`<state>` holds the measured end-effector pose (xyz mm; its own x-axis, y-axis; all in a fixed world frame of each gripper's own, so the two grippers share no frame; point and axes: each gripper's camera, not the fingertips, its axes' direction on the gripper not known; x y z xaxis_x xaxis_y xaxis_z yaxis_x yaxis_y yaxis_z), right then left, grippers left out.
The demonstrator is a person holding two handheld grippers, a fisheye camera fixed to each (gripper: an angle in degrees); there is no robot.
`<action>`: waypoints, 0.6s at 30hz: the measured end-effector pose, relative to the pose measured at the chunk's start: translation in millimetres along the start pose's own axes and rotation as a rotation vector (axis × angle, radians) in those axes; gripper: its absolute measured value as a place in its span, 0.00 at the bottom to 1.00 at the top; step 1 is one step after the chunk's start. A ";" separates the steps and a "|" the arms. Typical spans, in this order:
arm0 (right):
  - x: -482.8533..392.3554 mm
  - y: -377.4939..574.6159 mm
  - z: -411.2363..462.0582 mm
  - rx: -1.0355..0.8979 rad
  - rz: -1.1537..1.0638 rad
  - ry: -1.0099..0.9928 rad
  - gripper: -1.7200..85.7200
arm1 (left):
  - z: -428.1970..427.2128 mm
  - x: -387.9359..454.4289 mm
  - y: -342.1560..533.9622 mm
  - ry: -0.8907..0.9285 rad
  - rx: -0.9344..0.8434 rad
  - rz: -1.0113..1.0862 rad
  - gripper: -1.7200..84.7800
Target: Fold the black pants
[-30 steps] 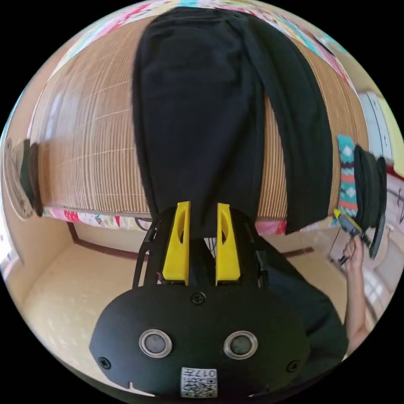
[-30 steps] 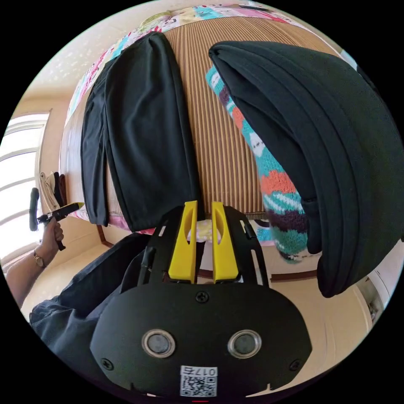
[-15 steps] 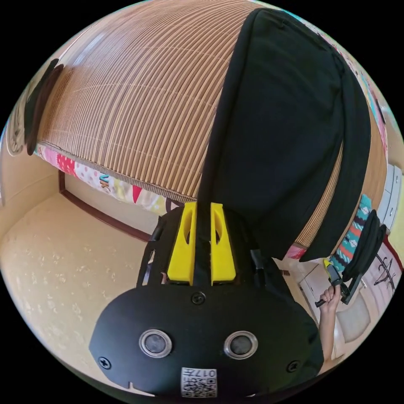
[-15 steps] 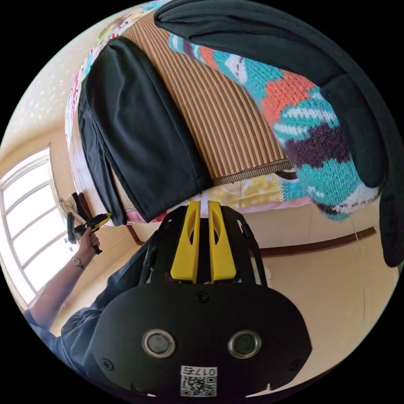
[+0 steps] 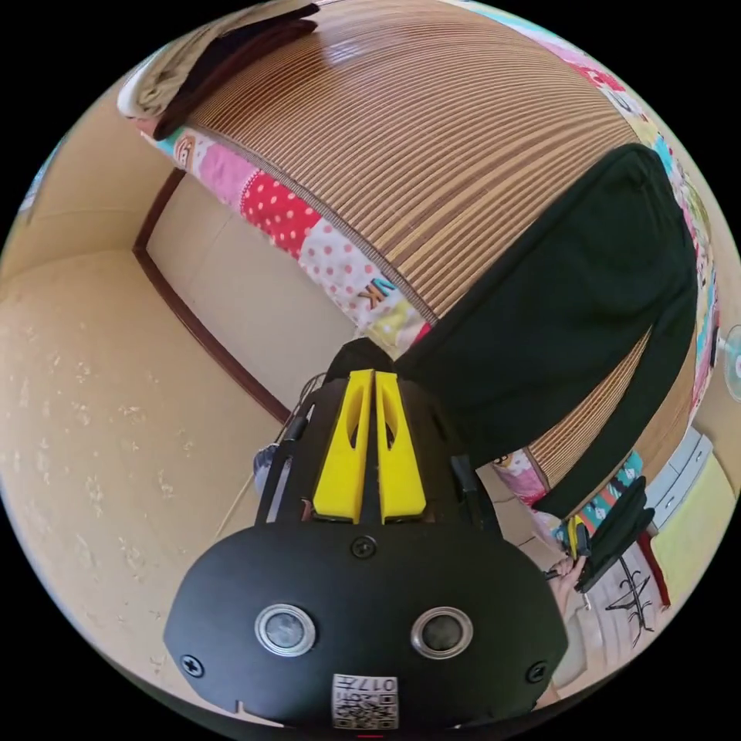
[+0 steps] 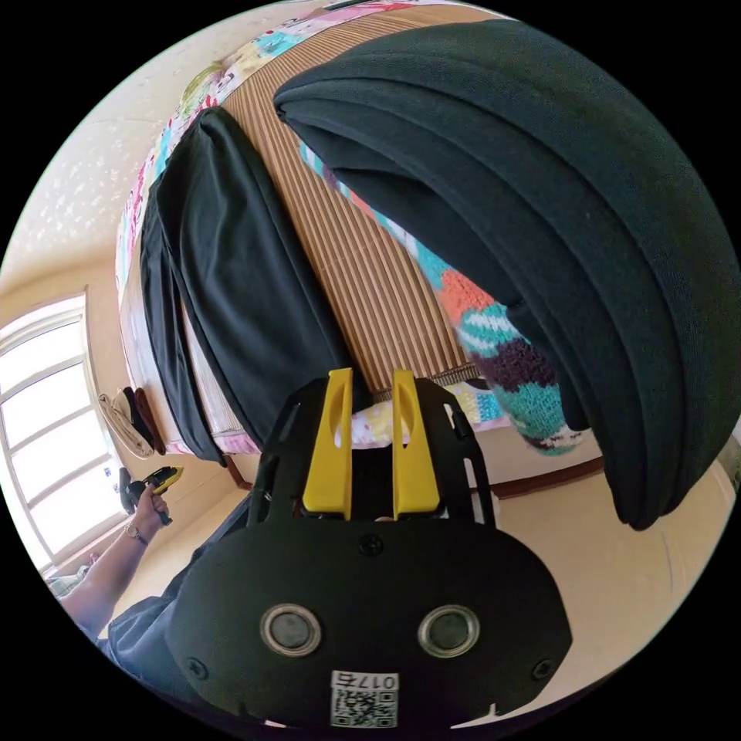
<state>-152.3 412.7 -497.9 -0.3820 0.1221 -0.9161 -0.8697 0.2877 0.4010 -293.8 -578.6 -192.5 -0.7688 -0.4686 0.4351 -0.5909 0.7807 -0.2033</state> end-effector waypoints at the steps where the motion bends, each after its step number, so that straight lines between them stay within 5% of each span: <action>1: -1.0 -0.3 1.3 -0.007 -0.006 0.009 0.12 | 7.5 -8.0 3.1 0.037 -0.012 -0.019 0.02; 9: -4.3 2.5 13.3 -0.097 -0.101 0.059 0.06 | 62.0 34.9 47.2 0.078 -0.118 0.185 0.01; 18: -16.7 38.8 -13.9 0.005 -0.233 0.061 0.05 | 96.0 207.3 146.3 -0.010 -0.242 1.008 0.01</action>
<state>-184.0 408.5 -467.1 -0.1896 -0.0061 -0.9818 -0.9351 0.3062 0.1787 -563.1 -601.3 -216.3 -0.8820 0.4456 0.1536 0.3917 0.8742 -0.2870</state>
